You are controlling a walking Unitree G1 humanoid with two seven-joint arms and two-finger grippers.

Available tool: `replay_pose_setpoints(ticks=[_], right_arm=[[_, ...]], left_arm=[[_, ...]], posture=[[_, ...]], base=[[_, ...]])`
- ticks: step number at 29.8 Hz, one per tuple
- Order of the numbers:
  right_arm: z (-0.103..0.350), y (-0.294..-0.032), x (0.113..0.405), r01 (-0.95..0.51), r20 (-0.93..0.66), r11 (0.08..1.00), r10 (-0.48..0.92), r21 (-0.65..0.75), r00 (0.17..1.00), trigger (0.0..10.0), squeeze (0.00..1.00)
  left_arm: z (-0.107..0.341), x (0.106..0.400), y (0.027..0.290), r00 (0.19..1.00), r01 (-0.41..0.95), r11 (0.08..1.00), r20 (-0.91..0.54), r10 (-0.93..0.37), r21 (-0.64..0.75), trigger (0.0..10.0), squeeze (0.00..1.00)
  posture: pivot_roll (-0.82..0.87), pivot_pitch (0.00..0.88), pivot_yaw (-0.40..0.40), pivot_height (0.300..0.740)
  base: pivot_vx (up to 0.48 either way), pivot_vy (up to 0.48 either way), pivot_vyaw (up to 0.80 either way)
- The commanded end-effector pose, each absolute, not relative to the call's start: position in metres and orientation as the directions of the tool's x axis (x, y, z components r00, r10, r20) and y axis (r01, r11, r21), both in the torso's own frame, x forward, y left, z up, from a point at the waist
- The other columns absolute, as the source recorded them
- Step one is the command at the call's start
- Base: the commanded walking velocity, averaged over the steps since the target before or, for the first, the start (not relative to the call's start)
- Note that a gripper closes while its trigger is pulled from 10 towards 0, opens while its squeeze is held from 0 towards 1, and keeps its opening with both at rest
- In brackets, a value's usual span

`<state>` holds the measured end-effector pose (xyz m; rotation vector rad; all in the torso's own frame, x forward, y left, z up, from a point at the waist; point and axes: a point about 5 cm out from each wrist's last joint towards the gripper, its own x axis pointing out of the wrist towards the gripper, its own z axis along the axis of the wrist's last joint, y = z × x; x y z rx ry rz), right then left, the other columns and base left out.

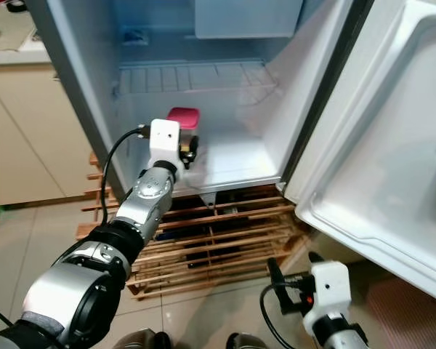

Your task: Restocking fridge

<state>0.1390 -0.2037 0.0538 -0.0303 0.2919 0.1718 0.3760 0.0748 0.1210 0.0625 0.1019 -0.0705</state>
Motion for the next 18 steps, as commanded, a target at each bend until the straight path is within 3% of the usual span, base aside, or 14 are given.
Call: replay_pose_setpoints(ticks=[1,11,12,18], right_arm=[[0.061,-0.209,0.138,-0.168,-0.282,0.986,0.156,-0.017,0.947,10.0,0.0],[0.065,-0.213,0.135,-0.192,-0.3,0.981,0.177,-0.021,0.937,10.0,0.0],[0.065,-0.214,0.135,-0.196,-0.302,0.98,0.181,-0.021,0.936,10.0,0.0],[0.063,-0.211,0.138,-0.218,-0.31,0.975,0.217,0.034,0.925,10.0,0.0]], left_arm=[[0.125,0.379,0.079,0.996,0.026,0.995,-0.092,-0.018,0.095,10.0,0.0],[0.114,0.377,0.089,0.99,-0.041,0.992,-0.13,0.057,0.122,10.0,0.0],[0.109,0.375,0.09,0.987,-0.045,0.992,-0.15,0.062,0.117,10.0,1.0],[0.096,0.37,0.091,0.975,-0.042,0.993,-0.214,0.065,0.11,10.0,1.0]], posture=[[-0.17,0.189,-0.041,0.74],[-0.17,0.193,-0.067,0.74],[-0.17,0.194,-0.068,0.74],[-0.16,0.186,-0.066,0.74]], base=[[0.0,0.0,0.0],[0.0,0.0,0.0],[0.0,0.0,0.0],[0.0,0.0,0.0]])
